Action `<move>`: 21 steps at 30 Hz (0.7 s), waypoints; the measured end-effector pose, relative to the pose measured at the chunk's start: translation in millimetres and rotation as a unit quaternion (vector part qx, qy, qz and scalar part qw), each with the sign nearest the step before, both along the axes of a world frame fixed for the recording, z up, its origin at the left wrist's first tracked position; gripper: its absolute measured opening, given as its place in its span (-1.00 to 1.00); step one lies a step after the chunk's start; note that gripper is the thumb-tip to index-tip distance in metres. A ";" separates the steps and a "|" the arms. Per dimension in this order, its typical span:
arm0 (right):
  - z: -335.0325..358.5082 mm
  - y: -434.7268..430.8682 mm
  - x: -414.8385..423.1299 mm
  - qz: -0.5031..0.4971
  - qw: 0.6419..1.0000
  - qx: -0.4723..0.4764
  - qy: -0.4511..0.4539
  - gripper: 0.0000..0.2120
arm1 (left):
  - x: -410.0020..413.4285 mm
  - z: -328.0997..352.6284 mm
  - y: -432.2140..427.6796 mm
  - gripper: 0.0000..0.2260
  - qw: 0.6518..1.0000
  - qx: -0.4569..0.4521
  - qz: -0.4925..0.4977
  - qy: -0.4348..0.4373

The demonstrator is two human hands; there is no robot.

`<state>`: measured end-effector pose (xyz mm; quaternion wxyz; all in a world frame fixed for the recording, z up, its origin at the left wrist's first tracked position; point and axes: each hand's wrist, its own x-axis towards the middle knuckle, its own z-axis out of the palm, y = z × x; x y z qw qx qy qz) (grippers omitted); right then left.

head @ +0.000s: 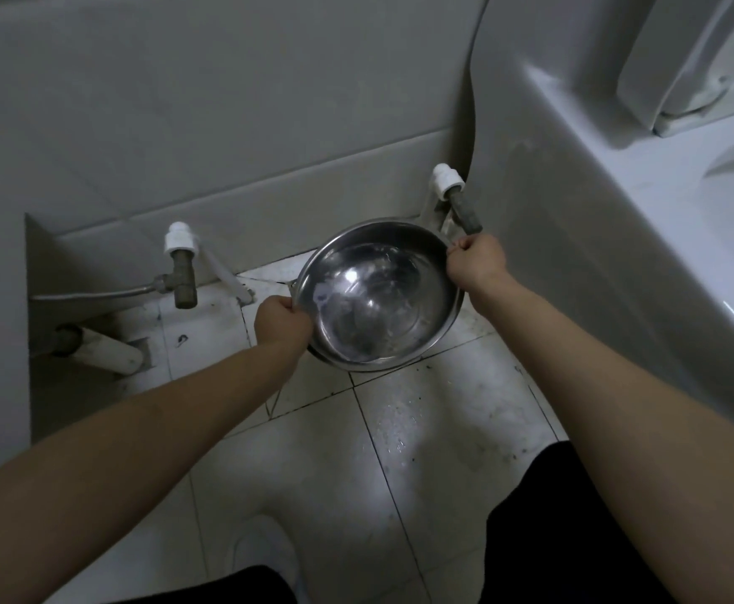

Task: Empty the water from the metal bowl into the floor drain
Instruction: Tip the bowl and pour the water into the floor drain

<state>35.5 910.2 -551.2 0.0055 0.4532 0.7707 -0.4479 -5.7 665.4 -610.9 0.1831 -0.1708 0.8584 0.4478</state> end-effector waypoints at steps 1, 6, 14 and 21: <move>0.2 0.2 0.2 0.000 1.000 0.000 0.002 -0.93 | 0.1 -0.2 0.1 -0.92 1.000 -0.001 -0.001 0.001; 0.1 0.1 0.0 0.009 1.000 0.019 0.004 -0.90 | 1.0 -1.3 0.3 -0.83 1.000 0.000 -0.004 0.001; -0.6 0.3 -0.5 0.007 1.000 0.016 0.002 -0.93 | 3.5 -5.0 0.0 -0.88 1.000 -0.009 -0.014 -0.012; -1.0 1.1 -2.3 0.008 1.000 0.015 -0.008 -0.84 | 4.7 -9.8 -0.4 -0.87 1.000 -0.005 -0.003 -0.019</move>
